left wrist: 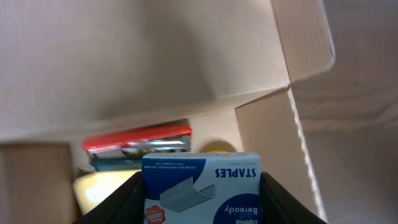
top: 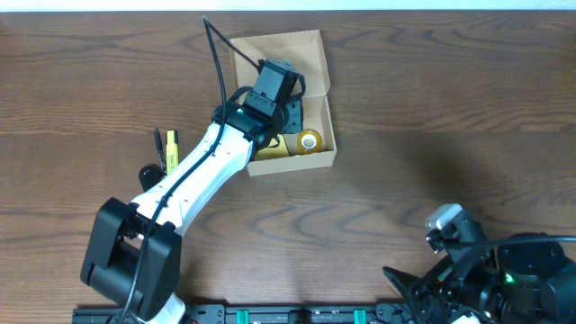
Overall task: Pack container
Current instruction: 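Lift the staples box and carry it right over the cardboard box, then lower the staples box into the box beside the tape roll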
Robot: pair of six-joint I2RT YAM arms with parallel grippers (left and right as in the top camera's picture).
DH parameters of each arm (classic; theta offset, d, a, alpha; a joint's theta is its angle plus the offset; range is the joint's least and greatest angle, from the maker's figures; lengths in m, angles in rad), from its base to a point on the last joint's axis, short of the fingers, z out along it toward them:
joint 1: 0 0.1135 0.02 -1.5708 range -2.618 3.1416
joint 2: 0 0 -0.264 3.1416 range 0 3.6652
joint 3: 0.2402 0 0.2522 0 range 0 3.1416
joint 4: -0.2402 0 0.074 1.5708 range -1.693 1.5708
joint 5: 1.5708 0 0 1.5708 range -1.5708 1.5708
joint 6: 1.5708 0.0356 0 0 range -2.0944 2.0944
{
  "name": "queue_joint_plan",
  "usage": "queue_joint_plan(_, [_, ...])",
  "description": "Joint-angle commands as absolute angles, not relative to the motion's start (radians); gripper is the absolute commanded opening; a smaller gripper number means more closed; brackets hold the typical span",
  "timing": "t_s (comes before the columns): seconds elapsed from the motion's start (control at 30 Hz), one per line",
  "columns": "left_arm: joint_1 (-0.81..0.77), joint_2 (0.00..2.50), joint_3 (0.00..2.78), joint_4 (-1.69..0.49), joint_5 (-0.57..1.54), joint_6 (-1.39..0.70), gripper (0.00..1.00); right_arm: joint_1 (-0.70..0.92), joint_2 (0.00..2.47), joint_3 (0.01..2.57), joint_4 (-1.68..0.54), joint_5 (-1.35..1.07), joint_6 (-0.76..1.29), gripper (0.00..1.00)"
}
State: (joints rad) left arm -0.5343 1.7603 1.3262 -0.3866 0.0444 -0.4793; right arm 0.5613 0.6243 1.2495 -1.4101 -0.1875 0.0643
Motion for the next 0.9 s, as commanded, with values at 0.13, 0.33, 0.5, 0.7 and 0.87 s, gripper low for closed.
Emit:
queue_joint_plan(0.13, [-0.538, 1.807, 1.337, -0.284, 0.048, -0.659, 0.06, 0.562, 0.625, 1.249, -1.411, -0.195, 0.073, 0.99])
queue_joint_plan(0.33, [-0.538, 1.911, 1.337, -0.142, 0.155, -0.682, 0.06, 0.562, 0.625, 1.249, -1.411, -0.195, 0.073, 0.99])
queue_joint_plan(0.5, [-0.542, 1.922, 1.338, -0.134, 0.163, -0.71, 0.06, 0.562, 0.625, 1.249, -1.411, -0.195, 0.073, 0.99])
queue_joint_plan(0.7, [-0.58, 1.917, 1.338, -0.138, 0.203, -0.702, 0.06, 0.562, 0.625, 1.249, -1.411, -0.195, 0.073, 0.99])
queue_joint_plan(0.87, [-0.607, 1.907, 1.339, -0.2, 0.201, -0.69, 0.05, 0.562, 0.625, 1.249, -1.411, -0.195, 0.073, 0.99])
